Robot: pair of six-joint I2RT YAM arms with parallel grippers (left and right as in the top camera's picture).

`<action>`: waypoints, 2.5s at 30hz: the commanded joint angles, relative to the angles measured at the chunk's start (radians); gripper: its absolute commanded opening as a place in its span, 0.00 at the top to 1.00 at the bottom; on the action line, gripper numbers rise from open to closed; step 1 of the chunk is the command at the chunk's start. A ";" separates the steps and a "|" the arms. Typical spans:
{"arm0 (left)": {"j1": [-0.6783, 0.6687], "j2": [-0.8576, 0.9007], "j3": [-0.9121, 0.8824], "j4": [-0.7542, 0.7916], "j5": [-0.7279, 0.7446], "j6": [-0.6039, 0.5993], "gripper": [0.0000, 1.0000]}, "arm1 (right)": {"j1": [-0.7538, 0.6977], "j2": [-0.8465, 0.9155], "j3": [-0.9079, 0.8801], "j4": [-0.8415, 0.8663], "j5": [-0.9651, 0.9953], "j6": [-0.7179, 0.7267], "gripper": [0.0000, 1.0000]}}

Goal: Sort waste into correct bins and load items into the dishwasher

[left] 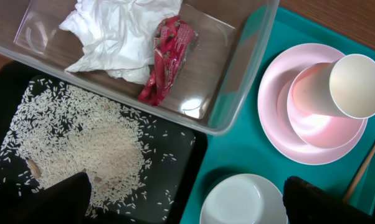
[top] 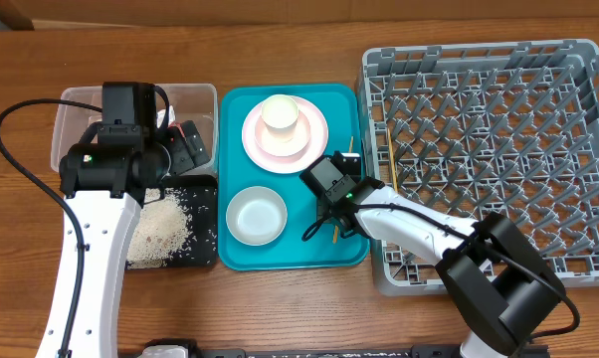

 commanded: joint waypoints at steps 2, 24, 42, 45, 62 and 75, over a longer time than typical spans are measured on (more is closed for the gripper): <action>0.004 -0.001 0.014 0.001 -0.002 0.001 0.00 | -0.002 0.016 -0.012 0.005 0.005 0.005 0.71; 0.004 -0.001 0.014 0.001 -0.002 0.001 0.00 | -0.006 -0.040 0.170 -0.208 -0.009 0.005 0.96; 0.004 -0.001 0.014 0.001 -0.002 0.001 0.00 | -0.253 -0.319 0.406 -0.626 -0.063 -0.293 0.96; 0.004 -0.001 0.014 0.001 -0.002 0.001 0.00 | -0.305 -0.316 0.369 -0.619 -0.154 -0.406 0.96; 0.004 -0.001 0.014 0.001 -0.002 0.001 0.00 | -0.336 -0.310 0.185 -0.481 -0.164 -0.422 0.76; 0.004 -0.001 0.014 0.001 -0.002 0.001 0.00 | -0.270 -0.336 0.260 -0.502 -0.790 -0.423 0.69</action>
